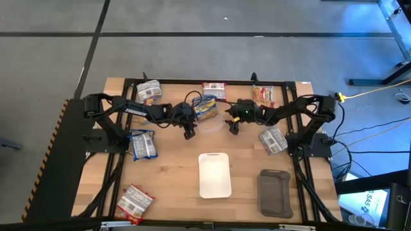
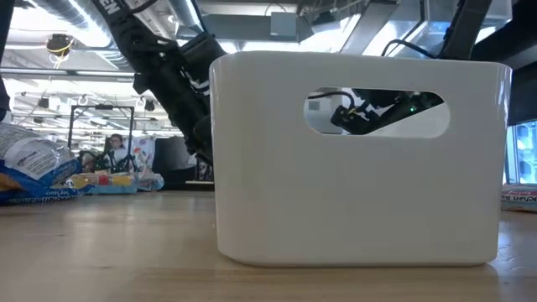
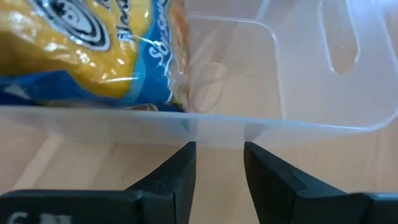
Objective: Sort Maruchan noodles
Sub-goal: Adjust the transparent bin, then put the blue noodle pack into the transparent bin
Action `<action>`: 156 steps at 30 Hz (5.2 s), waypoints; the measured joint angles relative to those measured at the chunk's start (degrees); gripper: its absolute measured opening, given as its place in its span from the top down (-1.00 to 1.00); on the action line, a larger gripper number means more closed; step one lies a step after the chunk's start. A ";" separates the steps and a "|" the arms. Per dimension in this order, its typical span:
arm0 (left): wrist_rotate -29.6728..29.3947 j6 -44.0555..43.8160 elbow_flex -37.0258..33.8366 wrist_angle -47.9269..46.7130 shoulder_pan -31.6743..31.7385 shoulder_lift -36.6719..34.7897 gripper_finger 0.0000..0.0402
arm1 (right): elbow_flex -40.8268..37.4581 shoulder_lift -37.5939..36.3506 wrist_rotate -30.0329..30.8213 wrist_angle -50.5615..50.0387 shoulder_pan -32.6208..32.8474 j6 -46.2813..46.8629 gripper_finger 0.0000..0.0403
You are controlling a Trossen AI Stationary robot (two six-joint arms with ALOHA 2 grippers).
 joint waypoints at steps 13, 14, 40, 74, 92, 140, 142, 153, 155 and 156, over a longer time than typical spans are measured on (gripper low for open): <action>-0.84 0.17 0.00 -0.14 2.74 0.00 0.36 | -0.02 0.00 -0.33 -0.43 3.50 -1.26 -0.23; -0.56 0.17 0.00 -0.15 2.70 0.00 0.36 | -0.02 0.00 -0.23 -0.43 3.42 -1.30 -0.23; -2.96 -11.88 0.13 -7.37 -5.49 -17.80 0.31 | -0.11 -17.49 1.15 -13.12 18.91 1.54 -0.23; -0.88 -84.28 14.88 -86.22 -37.69 -30.40 0.11 | -0.09 -17.11 22.65 -11.25 44.48 12.53 -0.23; -3.21 -96.92 -2.19 -77.40 -42.20 -37.16 0.11 | -0.09 -17.11 22.69 -11.47 44.28 11.60 -0.23; -10.43 -52.75 -2.80 -41.82 -25.32 -23.17 1.00 | -0.11 -12.90 22.63 -7.31 44.28 10.29 -0.23; -10.96 -48.51 -1.97 -39.67 -25.32 -23.17 1.00 | -0.11 -12.92 22.72 -7.20 44.28 10.29 -0.23; -12.77 -31.29 -1.18 -29.35 -25.32 -23.17 1.00 | -0.11 -13.09 30.06 -1.15 44.28 9.56 -0.23; -13.44 -29.47 -1.18 -27.79 -25.28 -23.17 1.00 | -0.11 -13.09 32.74 0.31 43.92 8.82 -0.23; -13.51 -28.45 -1.18 -27.12 -25.17 -23.17 1.00 | -0.11 -13.09 33.20 0.66 43.42 8.82 -0.23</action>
